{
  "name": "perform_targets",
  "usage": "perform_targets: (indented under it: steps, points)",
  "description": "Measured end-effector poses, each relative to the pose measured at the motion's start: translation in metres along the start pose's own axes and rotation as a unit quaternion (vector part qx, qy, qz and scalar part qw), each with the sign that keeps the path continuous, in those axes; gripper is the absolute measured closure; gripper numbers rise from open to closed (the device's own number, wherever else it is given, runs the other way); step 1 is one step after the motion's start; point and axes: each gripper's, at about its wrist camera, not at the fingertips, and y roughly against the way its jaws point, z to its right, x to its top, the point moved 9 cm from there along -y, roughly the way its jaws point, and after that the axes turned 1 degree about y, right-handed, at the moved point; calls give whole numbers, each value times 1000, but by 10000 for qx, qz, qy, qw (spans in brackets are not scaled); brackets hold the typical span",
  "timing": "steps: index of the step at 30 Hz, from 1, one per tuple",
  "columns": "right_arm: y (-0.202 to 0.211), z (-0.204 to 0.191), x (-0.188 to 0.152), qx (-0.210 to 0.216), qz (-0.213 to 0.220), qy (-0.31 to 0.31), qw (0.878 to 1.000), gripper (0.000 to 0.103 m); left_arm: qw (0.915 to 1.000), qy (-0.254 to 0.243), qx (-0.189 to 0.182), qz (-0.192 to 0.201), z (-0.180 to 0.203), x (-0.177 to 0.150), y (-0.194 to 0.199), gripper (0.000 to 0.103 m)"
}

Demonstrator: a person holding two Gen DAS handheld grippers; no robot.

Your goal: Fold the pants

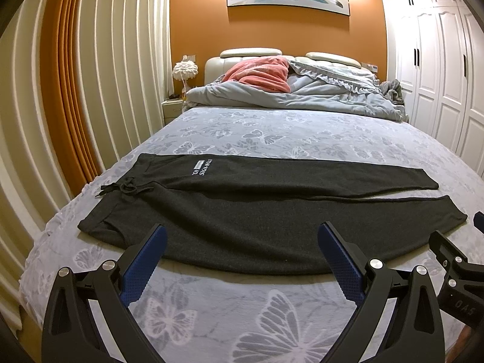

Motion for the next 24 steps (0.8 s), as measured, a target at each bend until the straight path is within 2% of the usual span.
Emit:
perform_targets:
  steps: [24]
  points:
    - [0,-1,0,4,-2,-2,10000,5,10000,-29,30,-11,-6,-1,-5,5]
